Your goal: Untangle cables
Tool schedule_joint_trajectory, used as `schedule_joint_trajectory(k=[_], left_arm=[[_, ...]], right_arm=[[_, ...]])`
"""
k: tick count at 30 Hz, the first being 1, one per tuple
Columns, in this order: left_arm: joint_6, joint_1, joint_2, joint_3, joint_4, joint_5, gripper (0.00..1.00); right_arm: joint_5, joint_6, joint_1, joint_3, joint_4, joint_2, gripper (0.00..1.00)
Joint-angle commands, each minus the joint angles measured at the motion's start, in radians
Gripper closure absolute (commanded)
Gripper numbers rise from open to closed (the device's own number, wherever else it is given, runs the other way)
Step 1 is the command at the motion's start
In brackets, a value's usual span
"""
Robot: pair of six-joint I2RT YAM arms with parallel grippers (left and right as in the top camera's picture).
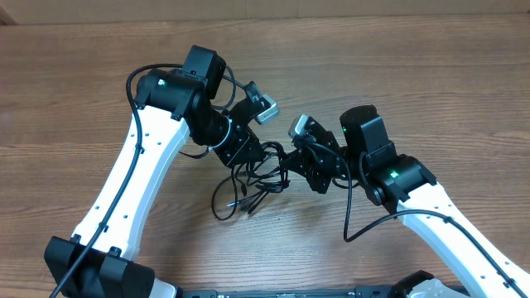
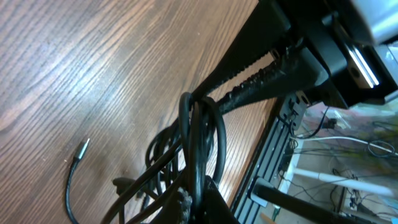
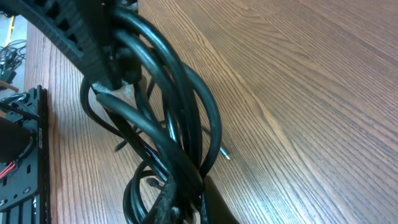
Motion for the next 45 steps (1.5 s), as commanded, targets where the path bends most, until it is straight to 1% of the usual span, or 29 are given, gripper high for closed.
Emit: schedule_joint_trajectory(k=[1, 6, 9, 12, 16, 18, 20, 22, 29, 35, 42, 43, 45], left_arm=[[-0.083, -0.006, -0.017, 0.015, 0.029, -0.011, 0.96], [-0.187, -0.006, -0.017, 0.015, 0.056, -0.082, 0.96], [-0.275, -0.005, -0.017, 0.015, 0.067, -0.137, 0.96], [-0.399, -0.005, -0.017, 0.015, 0.079, -0.22, 0.96], [-0.594, -0.005, -0.017, 0.015, 0.081, -0.338, 0.96], [-0.681, -0.004, -0.017, 0.015, 0.082, -0.372, 0.96], [-0.742, -0.004, -0.017, 0.015, 0.085, -0.389, 0.96], [-0.769, -0.004, -0.017, 0.015, 0.09, -0.39, 0.96], [-0.778, -0.005, -0.017, 0.015, 0.095, -0.387, 0.96], [-0.696, -0.006, -0.017, 0.015, 0.084, -0.386, 0.96], [-0.576, -0.006, -0.017, 0.015, 0.072, -0.379, 0.96], [-0.566, -0.006, -0.017, 0.015, 0.07, -0.379, 0.96], [-0.557, -0.006, -0.017, 0.015, 0.069, -0.379, 0.96]], right_arm=[[-0.023, -0.002, 0.004, 0.007, -0.005, -0.021, 0.96], [0.006, 0.092, 0.002, 0.007, -0.019, -0.021, 0.96], [0.051, 0.169, 0.002, 0.007, -0.019, -0.021, 0.96], [0.057, 0.186, 0.002, 0.007, -0.019, -0.021, 0.96], [0.069, 0.215, 0.002, 0.007, -0.018, -0.021, 0.96], [0.093, 0.244, 0.002, 0.007, -0.014, -0.021, 0.96], [0.135, 0.294, 0.002, 0.007, -0.011, -0.021, 0.96], [0.197, 0.365, 0.002, 0.007, -0.009, -0.021, 0.96], [0.393, 0.593, -0.005, 0.007, -0.024, -0.021, 0.96], [0.478, 0.684, -0.015, 0.007, -0.046, -0.021, 0.96], [0.488, 0.703, -0.015, 0.007, -0.096, -0.021, 0.96], [0.489, 0.722, -0.015, 0.007, -0.105, -0.021, 0.96], [0.516, 0.805, -0.016, 0.007, -0.131, -0.021, 0.96]])
